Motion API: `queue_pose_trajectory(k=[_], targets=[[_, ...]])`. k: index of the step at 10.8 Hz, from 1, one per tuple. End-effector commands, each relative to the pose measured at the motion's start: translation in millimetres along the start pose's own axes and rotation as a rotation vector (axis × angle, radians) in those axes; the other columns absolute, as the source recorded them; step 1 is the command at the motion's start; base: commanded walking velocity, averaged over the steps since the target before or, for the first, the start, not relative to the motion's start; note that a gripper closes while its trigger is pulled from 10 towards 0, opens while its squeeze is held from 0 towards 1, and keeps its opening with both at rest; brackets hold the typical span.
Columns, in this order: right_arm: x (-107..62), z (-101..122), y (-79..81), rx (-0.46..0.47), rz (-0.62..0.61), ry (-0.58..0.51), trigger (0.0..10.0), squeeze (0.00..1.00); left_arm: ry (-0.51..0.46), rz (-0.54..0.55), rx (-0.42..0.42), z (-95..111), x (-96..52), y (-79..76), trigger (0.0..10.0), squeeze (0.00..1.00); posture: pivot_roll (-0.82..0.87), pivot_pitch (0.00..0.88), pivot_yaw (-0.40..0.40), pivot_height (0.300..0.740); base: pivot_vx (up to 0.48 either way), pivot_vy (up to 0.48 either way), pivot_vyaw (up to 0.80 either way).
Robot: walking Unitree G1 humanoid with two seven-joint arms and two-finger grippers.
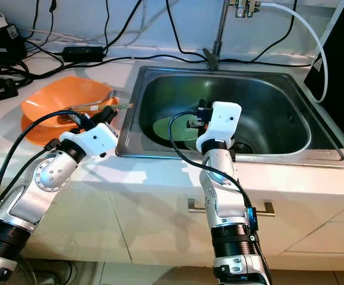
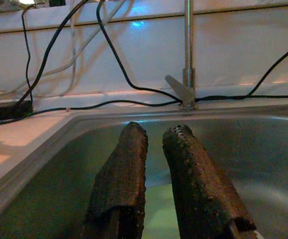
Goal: Kitchen organization
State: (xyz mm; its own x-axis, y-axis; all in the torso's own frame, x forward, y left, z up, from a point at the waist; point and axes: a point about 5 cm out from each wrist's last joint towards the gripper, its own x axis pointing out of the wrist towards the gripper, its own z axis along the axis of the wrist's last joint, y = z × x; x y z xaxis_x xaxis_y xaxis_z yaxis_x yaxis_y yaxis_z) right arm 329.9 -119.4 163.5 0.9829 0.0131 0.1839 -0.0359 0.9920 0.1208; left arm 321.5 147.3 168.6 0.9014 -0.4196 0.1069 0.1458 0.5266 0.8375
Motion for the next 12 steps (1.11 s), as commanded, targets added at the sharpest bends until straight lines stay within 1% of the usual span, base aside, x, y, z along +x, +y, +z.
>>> queue_pose_trajectory(k=[1, 2, 3, 4, 5, 6, 7, 8, 9, 10, 11, 12], targets=[[-0.1, -2.0, 0.9, -0.008, 0.003, 0.008, 10.0, 0.00, -0.026, 0.046, -0.030, 8.7, 3.5, 14.9, 5.8, 0.00, -0.05, 0.010, 0.001, 0.740, 0.000, 0.000, 0.00], [0.2, -2.1, 1.1, -0.007, 0.005, 0.009, 10.0, 0.00, -0.036, 0.078, -0.053, 13.5, 5.0, 26.0, 10.0, 0.00, -0.04, 0.010, -0.004, 0.740, 0.000, 0.000, 0.00], [0.0, -2.5, 1.9, -0.006, 0.008, 0.009, 10.0, 0.00, -0.019, 0.113, -0.085, 13.2, 5.4, 36.9, 10.0, 0.00, -0.04, 0.009, -0.004, 0.740, 0.000, 0.000, 0.00], [0.0, -2.6, 2.0, -0.006, 0.009, 0.010, 10.0, 0.00, -0.002, 0.147, -0.150, 12.7, 5.3, 47.2, 10.0, 0.00, -0.04, 0.009, -0.004, 0.740, 0.000, 0.000, 0.00], [0.1, -2.8, 2.1, -0.006, 0.011, 0.010, 10.0, 0.00, 0.011, 0.150, -0.249, 12.5, 4.6, 55.4, 10.0, 0.00, -0.04, 0.007, -0.006, 0.740, 0.000, 0.000, 0.00], [0.4, -2.9, 2.5, -0.006, 0.014, 0.010, 10.0, 0.00, 0.002, 0.127, -0.308, 14.9, 2.9, 65.0, 10.0, 0.00, -0.03, 0.006, -0.008, 0.740, 0.000, 0.000, 0.00], [0.6, -2.9, 2.7, -0.006, 0.016, 0.011, 10.0, 0.00, 0.009, 0.132, -0.343, 15.2, 2.6, 72.4, 10.0, 0.00, -0.03, 0.006, -0.008, 0.740, 0.000, 0.000, 0.00], [1.0, -3.2, 3.8, -0.006, 0.022, 0.012, 10.0, 0.00, 0.019, 0.089, -0.375, 16.3, 2.3, 80.2, 10.0, 0.00, -0.03, 0.000, -0.013, 0.740, 0.000, 0.000, 0.00], [1.6, -3.5, 6.1, -0.005, 0.032, 0.012, 10.0, 0.00, 0.029, 0.015, -0.383, 16.2, -0.8, 87.7, 10.0, 0.00, -0.03, 0.000, -0.017, 0.740, 0.000, 0.000, 0.00], [1.9, -3.4, 6.5, -0.005, 0.034, 0.012, 10.0, 0.00, 0.030, -0.003, -0.393, 16.7, -2.5, 92.6, 10.0, 0.00, -0.03, 0.000, -0.017, 0.740, 0.000, 0.000, 0.00], [2.5, -3.1, 6.4, -0.006, 0.037, 0.011, 10.0, 0.00, 0.015, -0.024, -0.428, 20.7, -5.2, 106.7, 10.0, 0.00, -0.02, 0.000, -0.023, 0.740, 0.000, 0.000, 0.00], [2.8, -3.2, 6.0, -0.006, 0.040, 0.012, 10.0, 0.00, 0.001, -0.039, -0.454, 23.9, -6.7, 114.4, 10.0, 0.00, -0.02, 0.000, -0.025, 0.740, 0.000, 0.000, 0.00]])
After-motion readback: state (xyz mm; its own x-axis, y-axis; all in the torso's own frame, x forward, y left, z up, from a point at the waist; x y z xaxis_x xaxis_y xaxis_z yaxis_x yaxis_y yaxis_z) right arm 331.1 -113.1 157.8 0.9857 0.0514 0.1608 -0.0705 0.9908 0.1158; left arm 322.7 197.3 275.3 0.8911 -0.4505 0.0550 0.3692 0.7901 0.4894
